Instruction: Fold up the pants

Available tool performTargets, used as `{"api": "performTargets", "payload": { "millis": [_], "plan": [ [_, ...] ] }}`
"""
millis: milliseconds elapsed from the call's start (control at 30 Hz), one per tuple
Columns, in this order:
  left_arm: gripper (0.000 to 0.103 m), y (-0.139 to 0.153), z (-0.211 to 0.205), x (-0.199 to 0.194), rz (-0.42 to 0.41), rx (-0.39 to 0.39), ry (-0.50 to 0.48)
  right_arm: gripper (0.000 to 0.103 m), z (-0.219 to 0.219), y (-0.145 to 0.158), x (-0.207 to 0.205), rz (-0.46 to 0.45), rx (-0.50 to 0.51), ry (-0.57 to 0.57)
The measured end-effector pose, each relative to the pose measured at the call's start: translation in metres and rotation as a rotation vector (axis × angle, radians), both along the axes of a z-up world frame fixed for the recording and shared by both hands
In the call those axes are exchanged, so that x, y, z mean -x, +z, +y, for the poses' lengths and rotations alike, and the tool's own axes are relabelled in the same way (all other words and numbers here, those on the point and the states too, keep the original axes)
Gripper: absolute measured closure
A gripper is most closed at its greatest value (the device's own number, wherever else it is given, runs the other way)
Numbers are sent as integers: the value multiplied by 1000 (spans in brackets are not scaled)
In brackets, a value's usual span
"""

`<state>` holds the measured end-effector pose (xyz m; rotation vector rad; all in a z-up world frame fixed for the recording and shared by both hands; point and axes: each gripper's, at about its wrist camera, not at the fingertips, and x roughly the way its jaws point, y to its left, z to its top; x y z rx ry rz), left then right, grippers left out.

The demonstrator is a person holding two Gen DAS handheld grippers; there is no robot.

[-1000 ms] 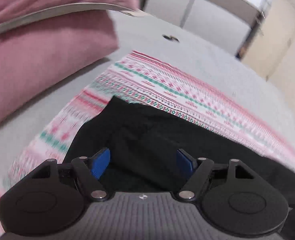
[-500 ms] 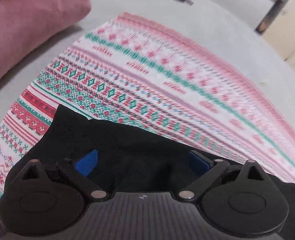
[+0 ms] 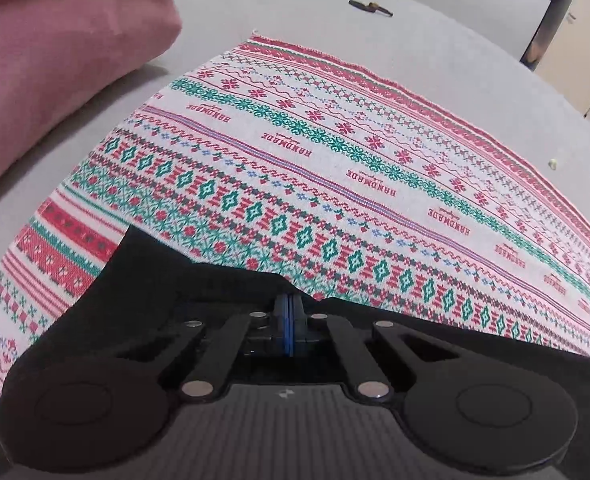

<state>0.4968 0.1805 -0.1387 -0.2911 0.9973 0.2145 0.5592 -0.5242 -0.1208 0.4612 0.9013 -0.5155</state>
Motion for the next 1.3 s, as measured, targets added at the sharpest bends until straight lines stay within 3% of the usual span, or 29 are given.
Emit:
{"api": "performTargets", "payload": {
  "millis": [67, 133, 267, 333, 433, 533, 600, 667, 733, 800, 867, 933, 1067, 1300],
  "plan": [
    [78, 6, -1, 9, -15, 2, -4, 103, -6, 3, 13, -26, -79, 8],
    [78, 19, 2, 20, -55, 20, -4, 103, -10, 8, 29, -52, -78, 23],
    [78, 64, 22, 54, -175, 101, 24, 103, -13, 50, 61, -195, -81, 49],
    [78, 94, 36, 88, -269, 154, 45, 103, -12, 78, 80, -275, -74, 71],
    [78, 129, 48, 157, -421, 168, 12, 103, -16, 122, 120, -437, -64, 119],
    [78, 123, 56, 223, -436, 225, -27, 103, -20, 149, 191, -603, -73, 193],
    [78, 98, 59, 251, -369, 264, -54, 103, -18, 147, 244, -634, -46, 227],
    [78, 70, 66, 263, -325, 354, -53, 103, -15, 125, 296, -620, -26, 255],
    [76, 54, 73, 262, -308, 454, -1, 103, -17, 88, 330, -559, -60, 253],
    [66, 55, 71, 251, -320, 522, 12, 103, -25, 42, 343, -463, -119, 227],
    [24, 65, 58, 235, -328, 520, -5, 103, -34, -1, 343, -375, -205, 163],
    [11, 75, 41, 210, -311, 510, -24, 103, -30, -22, 344, -348, -226, 149],
    [7, 72, 23, 153, -267, 468, 6, 102, -21, -35, 343, -346, -230, 107],
    [6, 31, 19, 51, -103, 329, 98, 101, -35, -40, 344, -342, -266, 90]
  ]
}}
